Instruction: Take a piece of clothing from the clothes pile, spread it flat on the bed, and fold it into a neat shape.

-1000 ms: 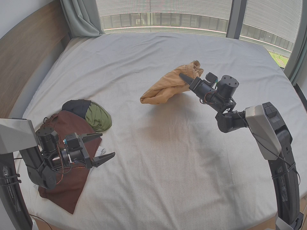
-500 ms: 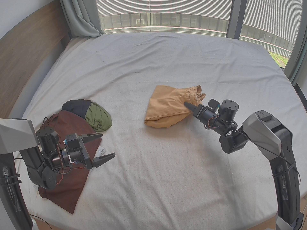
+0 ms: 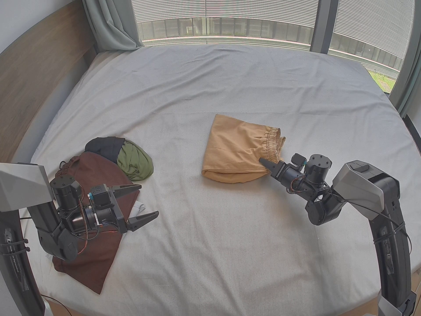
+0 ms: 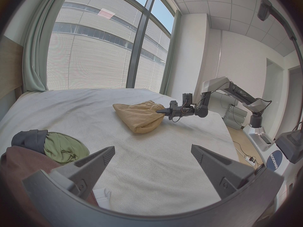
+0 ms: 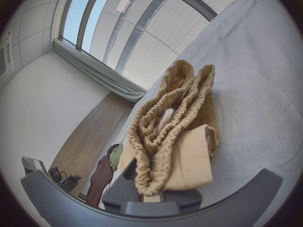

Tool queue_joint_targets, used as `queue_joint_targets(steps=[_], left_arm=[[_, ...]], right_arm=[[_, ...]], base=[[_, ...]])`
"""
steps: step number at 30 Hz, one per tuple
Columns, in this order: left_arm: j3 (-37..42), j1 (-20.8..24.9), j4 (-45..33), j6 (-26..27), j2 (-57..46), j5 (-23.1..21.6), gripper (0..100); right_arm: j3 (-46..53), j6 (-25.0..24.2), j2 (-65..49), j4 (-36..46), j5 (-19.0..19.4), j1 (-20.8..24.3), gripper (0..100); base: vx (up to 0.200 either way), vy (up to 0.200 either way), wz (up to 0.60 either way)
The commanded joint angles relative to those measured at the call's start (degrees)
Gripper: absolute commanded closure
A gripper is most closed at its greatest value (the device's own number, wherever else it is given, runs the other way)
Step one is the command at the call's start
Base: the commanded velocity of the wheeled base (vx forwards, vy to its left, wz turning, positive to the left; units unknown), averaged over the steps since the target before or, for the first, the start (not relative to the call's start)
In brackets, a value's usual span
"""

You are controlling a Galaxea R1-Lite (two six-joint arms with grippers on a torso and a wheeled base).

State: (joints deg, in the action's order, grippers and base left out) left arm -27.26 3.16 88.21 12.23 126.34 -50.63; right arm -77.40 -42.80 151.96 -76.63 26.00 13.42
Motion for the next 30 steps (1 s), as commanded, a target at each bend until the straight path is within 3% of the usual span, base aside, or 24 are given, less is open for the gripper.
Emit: queue_joint_targets(steps=[1,4,5,13,21,30], left_arm=[[-0.08,0.01,0.03,-0.01,0.22,0.0,0],[-0.08,0.01,0.03,-0.01,0.22,0.0,0],[-0.08,0.01,0.03,-0.01,0.22,0.0,0],[-0.25,-0.34,0.12,-0.1,-0.04,0.0,0],[-0.25,-0.17,0.12,-0.19,-0.13,0.0,0],[-0.25,-0.08,0.21,-0.19,-0.31,0.0,0]], right_arm=[[0.14,0.0,0.62,-0.01,0.01,0.11,100],[-0.03,0.0,0.62,0.08,0.01,0.11,100],[-0.12,0.0,0.62,0.08,-0.07,0.11,0],[0.58,0.53,0.45,-0.1,-0.07,-0.06,0],[5.77,4.57,-3.24,-0.54,0.01,-3.31,0],[9.02,4.92,-9.05,-2.47,0.1,-5.42,0]], base=[[0.0,0.0,0.0],[0.0,0.0,0.0],[0.0,0.0,0.0],[0.0,0.0,0.0],[0.0,0.0,0.0],[0.0,0.0,0.0]])
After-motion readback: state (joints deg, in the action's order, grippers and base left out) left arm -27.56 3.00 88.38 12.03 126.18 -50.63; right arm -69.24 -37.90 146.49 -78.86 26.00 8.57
